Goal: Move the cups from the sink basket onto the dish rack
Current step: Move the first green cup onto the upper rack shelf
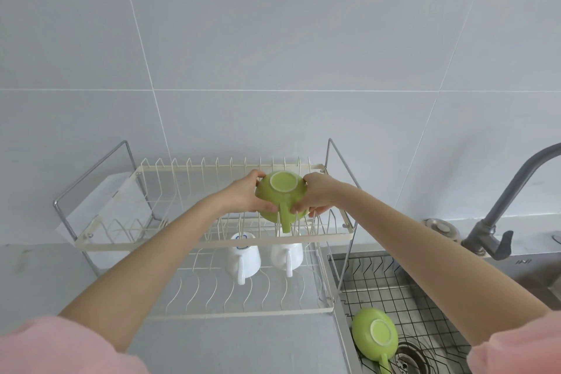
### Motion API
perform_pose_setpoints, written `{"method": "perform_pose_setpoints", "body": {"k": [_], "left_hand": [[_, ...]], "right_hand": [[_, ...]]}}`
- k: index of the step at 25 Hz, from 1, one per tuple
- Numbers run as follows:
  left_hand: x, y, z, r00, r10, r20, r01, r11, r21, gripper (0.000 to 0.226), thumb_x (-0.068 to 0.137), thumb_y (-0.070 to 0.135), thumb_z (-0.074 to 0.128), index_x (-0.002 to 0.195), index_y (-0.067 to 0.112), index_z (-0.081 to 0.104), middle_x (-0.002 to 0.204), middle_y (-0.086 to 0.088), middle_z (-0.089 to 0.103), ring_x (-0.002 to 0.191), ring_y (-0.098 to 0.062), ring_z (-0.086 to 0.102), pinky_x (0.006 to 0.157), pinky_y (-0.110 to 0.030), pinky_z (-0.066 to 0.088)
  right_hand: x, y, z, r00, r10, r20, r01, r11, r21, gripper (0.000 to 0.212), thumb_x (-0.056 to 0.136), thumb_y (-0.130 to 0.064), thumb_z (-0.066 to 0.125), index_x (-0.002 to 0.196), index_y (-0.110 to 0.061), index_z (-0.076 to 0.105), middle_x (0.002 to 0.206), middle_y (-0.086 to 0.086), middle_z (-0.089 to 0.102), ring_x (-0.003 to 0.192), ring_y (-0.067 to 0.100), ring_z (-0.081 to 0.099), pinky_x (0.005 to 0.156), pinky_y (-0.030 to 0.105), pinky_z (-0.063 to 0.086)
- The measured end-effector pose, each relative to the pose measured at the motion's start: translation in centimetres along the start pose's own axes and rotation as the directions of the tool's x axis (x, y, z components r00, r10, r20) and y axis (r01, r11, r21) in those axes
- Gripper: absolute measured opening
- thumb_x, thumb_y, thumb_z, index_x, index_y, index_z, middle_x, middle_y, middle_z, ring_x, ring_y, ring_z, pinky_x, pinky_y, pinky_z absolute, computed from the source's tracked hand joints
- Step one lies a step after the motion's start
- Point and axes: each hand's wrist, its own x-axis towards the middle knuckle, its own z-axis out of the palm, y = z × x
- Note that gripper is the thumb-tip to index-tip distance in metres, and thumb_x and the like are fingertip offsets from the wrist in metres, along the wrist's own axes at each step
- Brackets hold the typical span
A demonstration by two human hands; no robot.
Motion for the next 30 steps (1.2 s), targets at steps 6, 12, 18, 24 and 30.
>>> {"method": "perform_pose_setpoints", "body": {"k": [6,12,18,24,30], "left_hand": [[-0.2,-0.1,0.2,0.998,-0.058,0.037,0.056,0.997,0.051,0.074,0.074,0.02,0.072,0.134,0.014,0.029,0.134,-0.008,0.043,0.097,-0.019,0.05,0.064,-0.016,0.045],[-0.1,-0.3,0.2,0.993,-0.094,0.076,0.091,0.995,0.046,0.071,0.076,0.02,0.071,0.134,0.013,0.032,0.135,-0.01,0.043,0.093,-0.02,0.053,0.058,-0.016,0.047],[0.0,0.1,0.0,0.992,-0.1,0.082,0.089,0.988,0.126,0.071,0.077,0.026,0.068,0.137,0.014,0.031,0.14,-0.009,0.04,0.114,-0.026,0.051,0.085,-0.035,0.05],[-0.7,1.0,-1.0,0.999,-0.028,0.028,0.017,0.942,0.335,0.063,0.088,0.041,0.05,0.139,0.011,0.031,0.146,-0.012,0.037,0.133,-0.027,0.036,0.107,-0.033,0.03],[-2.9,3.5,-2.1,0.984,0.164,-0.07,-0.095,0.816,0.57,0.064,0.09,0.04,0.043,0.143,0.011,0.02,0.153,-0.008,0.025,0.14,-0.025,0.025,0.114,-0.038,0.024]], "right_hand": [[0.4,0.1,0.5,0.999,0.033,0.024,-0.033,0.999,0.009,0.056,0.074,-0.015,0.074,0.12,-0.001,0.047,0.09,0.01,0.053,0.057,0.014,0.056,0.057,0.022,0.053],[0.2,-0.1,0.6,0.998,0.059,0.036,-0.059,0.998,0.005,0.06,0.076,-0.02,0.073,0.125,-0.002,0.045,0.1,0.006,0.048,0.087,0.02,0.053,0.079,0.033,0.056],[-0.3,-0.3,0.5,1.0,0.02,0.002,-0.02,0.993,-0.12,0.066,0.078,-0.024,0.07,0.133,-0.004,0.039,0.125,0.012,0.047,0.112,0.026,0.051,0.09,0.032,0.05],[-1.3,-0.9,-0.5,0.986,-0.129,-0.11,0.097,0.962,-0.257,0.077,0.082,-0.029,0.065,0.143,-0.006,0.024,0.149,0.013,0.033,0.138,0.029,0.029,0.109,0.037,0.031],[-4.0,-0.6,-2.6,0.874,-0.41,-0.261,0.231,0.822,-0.52,0.076,0.084,-0.034,0.06,0.145,-0.012,0.019,0.153,0.01,0.026,0.143,0.024,0.018,0.116,0.036,0.015]]}}
